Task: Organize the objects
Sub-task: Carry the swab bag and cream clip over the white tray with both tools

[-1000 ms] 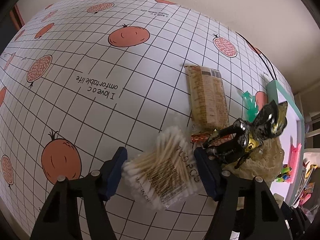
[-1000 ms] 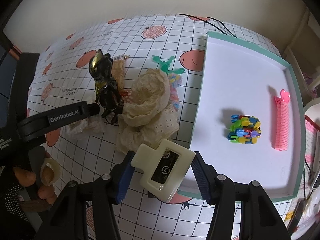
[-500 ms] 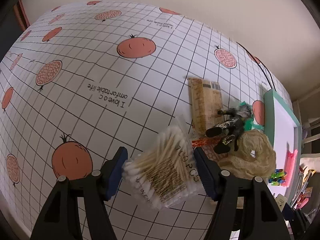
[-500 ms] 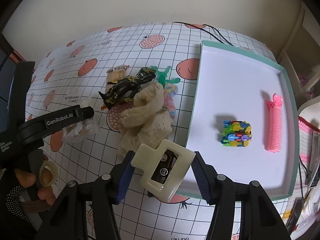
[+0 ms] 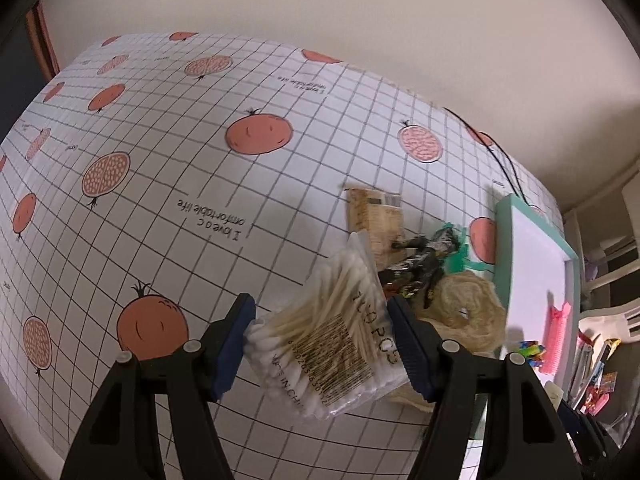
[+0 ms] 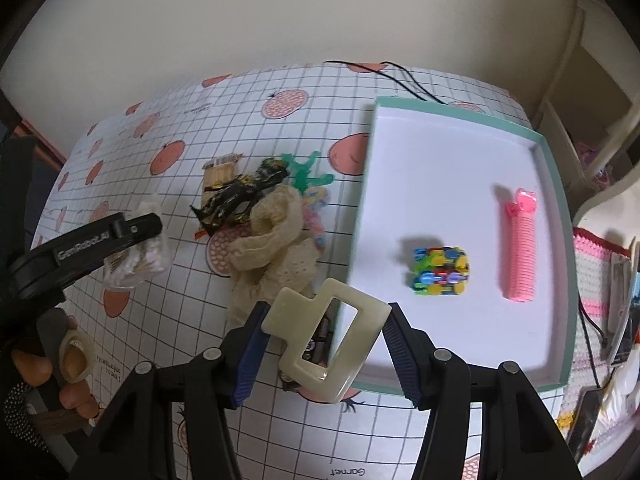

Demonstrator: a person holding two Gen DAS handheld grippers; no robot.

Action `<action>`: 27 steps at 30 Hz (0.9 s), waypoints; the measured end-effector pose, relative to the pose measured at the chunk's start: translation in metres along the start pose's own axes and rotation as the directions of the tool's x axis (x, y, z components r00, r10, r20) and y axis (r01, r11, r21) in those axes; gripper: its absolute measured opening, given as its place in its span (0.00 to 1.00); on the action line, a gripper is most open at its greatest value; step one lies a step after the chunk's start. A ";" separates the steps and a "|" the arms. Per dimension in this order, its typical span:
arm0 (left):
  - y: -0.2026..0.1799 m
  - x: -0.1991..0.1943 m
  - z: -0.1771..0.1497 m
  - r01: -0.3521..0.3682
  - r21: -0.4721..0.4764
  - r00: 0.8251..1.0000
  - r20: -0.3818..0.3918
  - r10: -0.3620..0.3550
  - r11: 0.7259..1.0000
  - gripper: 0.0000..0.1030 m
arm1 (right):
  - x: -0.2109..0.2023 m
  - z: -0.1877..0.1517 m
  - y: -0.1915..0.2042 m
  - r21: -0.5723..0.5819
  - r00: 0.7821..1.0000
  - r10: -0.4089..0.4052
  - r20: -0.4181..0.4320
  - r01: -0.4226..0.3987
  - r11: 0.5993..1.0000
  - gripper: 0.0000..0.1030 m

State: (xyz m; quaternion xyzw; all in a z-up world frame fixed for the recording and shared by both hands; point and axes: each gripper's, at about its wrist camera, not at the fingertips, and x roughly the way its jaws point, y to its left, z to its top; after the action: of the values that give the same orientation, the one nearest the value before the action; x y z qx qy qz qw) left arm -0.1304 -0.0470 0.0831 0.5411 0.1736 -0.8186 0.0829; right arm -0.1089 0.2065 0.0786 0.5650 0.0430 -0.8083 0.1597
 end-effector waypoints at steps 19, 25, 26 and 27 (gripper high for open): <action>-0.076 -0.012 -0.020 0.096 0.145 0.994 0.030 -0.102 0.985 0.67 | -0.008 -0.008 -0.080 0.175 0.998 -0.063 0.009 0.060 0.983 0.58; -0.105 -0.010 -0.031 0.131 0.205 0.991 0.012 -0.137 0.970 0.67 | -0.009 -0.013 -0.107 0.232 0.996 -0.087 0.006 0.083 0.969 0.58; -0.111 -0.009 -0.033 0.139 0.216 0.989 0.008 -0.144 0.966 0.67 | -0.009 -0.015 -0.111 0.240 0.996 -0.092 0.006 0.088 0.967 0.58; -0.115 -0.009 -0.035 0.145 0.224 0.989 0.004 -0.150 0.964 0.67 | -0.010 -0.016 -0.115 0.249 0.995 -0.099 0.005 0.094 0.964 0.58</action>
State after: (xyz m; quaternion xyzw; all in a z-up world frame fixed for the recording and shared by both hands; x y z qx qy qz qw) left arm -0.1340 0.0717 0.1012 0.5242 0.1195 -0.8423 -0.0376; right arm -0.1271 0.3216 0.0691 0.5709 -0.0323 -0.8190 0.0487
